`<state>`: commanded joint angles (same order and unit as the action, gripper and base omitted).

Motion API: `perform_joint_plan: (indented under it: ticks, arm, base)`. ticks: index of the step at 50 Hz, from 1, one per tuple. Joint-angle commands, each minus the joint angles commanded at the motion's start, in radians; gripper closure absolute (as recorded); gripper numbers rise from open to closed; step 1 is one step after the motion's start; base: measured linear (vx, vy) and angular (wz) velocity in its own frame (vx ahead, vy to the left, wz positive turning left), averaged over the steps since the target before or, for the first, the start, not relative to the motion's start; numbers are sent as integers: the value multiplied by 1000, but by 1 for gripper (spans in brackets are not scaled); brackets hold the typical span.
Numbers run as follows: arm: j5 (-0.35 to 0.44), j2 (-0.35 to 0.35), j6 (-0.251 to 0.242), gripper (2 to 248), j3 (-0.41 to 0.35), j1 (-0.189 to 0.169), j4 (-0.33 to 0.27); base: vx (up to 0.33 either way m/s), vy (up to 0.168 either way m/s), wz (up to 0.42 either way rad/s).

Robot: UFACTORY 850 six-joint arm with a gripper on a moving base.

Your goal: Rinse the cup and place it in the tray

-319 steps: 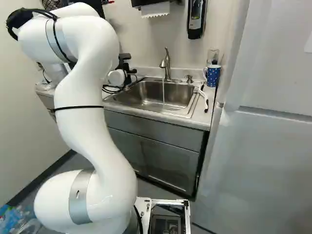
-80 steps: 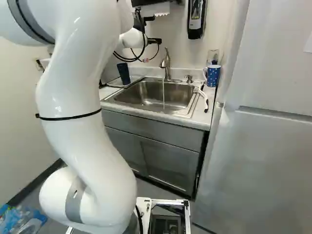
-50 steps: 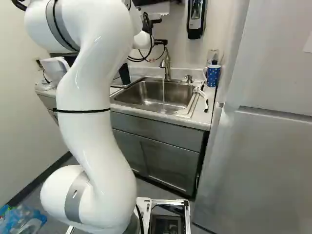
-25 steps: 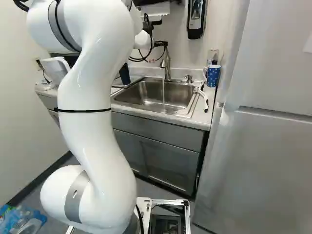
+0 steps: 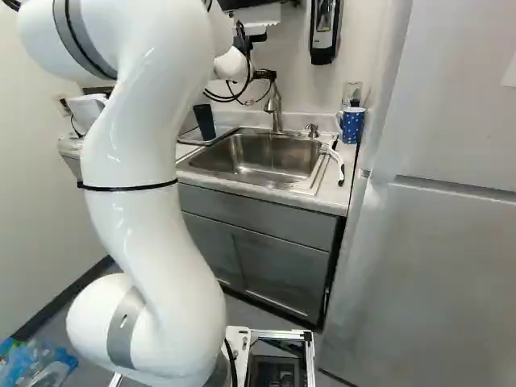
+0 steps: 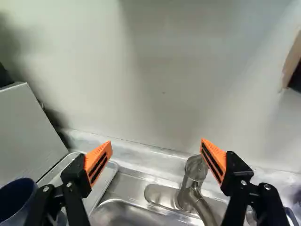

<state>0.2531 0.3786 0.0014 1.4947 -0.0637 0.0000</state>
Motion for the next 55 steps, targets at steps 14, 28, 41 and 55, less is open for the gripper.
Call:
perform_joint_plan:
  ticks: [14,28,41,55]
  arm:
    - [0,-46,0,3,-54,1,0]
    - [-4,-93,0,3,-108,1,0]
    - [-4,-136,0,3,-157,0,0]
    - [-4,-193,0,3,-220,-11,0]
  base:
    - [0,0,0]
    - [0,0,0]
    - [0,0,0]
    - [0,0,0]
